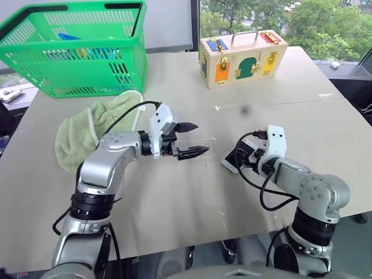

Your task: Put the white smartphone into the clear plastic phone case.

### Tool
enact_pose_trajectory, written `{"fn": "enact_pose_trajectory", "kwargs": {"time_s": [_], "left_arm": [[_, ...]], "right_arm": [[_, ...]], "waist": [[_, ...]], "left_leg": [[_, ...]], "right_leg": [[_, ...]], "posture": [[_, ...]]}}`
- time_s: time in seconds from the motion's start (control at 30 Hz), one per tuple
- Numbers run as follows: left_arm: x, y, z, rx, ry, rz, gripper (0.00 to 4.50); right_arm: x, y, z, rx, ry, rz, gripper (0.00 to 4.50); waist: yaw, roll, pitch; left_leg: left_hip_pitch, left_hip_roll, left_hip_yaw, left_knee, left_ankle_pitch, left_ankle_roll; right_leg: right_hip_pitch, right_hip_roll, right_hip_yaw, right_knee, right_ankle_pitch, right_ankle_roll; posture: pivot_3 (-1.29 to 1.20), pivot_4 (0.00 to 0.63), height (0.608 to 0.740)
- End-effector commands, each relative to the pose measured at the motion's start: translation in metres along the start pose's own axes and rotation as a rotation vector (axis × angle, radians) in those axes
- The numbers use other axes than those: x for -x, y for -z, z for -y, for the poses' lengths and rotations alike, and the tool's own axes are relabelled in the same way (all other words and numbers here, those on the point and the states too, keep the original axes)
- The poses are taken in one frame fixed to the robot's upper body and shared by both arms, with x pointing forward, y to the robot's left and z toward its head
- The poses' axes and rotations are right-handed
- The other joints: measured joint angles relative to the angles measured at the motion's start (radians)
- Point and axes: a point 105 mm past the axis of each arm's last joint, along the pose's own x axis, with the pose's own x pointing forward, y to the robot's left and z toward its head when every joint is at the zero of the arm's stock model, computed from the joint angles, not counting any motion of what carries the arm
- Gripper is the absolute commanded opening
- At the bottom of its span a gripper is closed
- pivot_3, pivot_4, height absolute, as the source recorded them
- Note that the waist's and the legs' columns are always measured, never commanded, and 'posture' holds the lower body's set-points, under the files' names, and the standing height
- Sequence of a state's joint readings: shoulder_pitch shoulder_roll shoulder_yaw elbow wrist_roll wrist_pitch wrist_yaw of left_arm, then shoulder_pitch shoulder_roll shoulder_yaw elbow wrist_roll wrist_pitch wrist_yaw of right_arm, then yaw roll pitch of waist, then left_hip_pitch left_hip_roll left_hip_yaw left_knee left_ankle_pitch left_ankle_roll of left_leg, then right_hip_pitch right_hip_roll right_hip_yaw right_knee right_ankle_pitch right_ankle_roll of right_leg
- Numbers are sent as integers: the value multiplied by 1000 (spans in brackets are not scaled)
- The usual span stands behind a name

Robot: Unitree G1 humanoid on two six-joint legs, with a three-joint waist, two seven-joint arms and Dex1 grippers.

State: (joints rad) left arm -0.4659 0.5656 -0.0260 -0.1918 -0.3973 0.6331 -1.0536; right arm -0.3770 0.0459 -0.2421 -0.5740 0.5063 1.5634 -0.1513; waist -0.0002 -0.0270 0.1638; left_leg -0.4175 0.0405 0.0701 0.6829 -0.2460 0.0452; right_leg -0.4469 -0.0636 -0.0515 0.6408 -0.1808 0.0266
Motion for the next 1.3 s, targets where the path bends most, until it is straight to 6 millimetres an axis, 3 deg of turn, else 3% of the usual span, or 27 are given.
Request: {"fn": "enact_pose_trajectory", "kwargs": {"time_s": [0.03, 0.27, 0.47, 0.6, 1.07, 1.3], "left_arm": [[2, -3, 4, -25, 19, 15, 4482], [3, -6, 14, -27, -2, 26, 4482], [8, -6, 18, -21, -41, 23, 4482], [13, -3, 15, -13, -76, 21, 4482], [35, 16, 1, 3, -174, -26, 4482], [37, 19, 2, 0, -177, -37, 4482]], "right_arm": [[0, 2, -13, 29, -98, 1, 4500], [-18, -13, -9, 126, -141, 36, 4500], [-30, -22, -19, 154, -219, 30, 4500], [-39, -16, -25, 215, -222, -13, 4500], [-61, 11, -54, 189, -162, -242, 4500], [-70, 28, -55, 228, -73, -315, 4500]], "waist": [[-8, 0, 0], [-29, 0, 0], [-36, 0, 0], [-42, 0, 0], [-66, -2, -1], [-70, -9, -6]], "left_leg": [[0, 0, 0, 0, 0, 0], [1, 0, 0, 0, 0, 0], [2, 1, 0, 0, 0, 0], [2, 1, 1, -1, 0, 0], [9, 7, -1, -2, 0, -1], [20, 6, 1, -14, 0, -1]], "right_leg": [[0, 0, 0, 0, 0, 0], [0, 0, 1, 0, 0, 0], [0, 0, 2, 1, 0, 0], [0, 0, 2, 0, 0, 0], [-1, 8, 7, 0, 4, -7], [0, 8, 11, -3, 5, -8]], "posture": [[0, 150, 740], [0, 150, 740], [0, 150, 740], [0, 150, 740], [0, 150, 740], [0, 150, 740]]}}
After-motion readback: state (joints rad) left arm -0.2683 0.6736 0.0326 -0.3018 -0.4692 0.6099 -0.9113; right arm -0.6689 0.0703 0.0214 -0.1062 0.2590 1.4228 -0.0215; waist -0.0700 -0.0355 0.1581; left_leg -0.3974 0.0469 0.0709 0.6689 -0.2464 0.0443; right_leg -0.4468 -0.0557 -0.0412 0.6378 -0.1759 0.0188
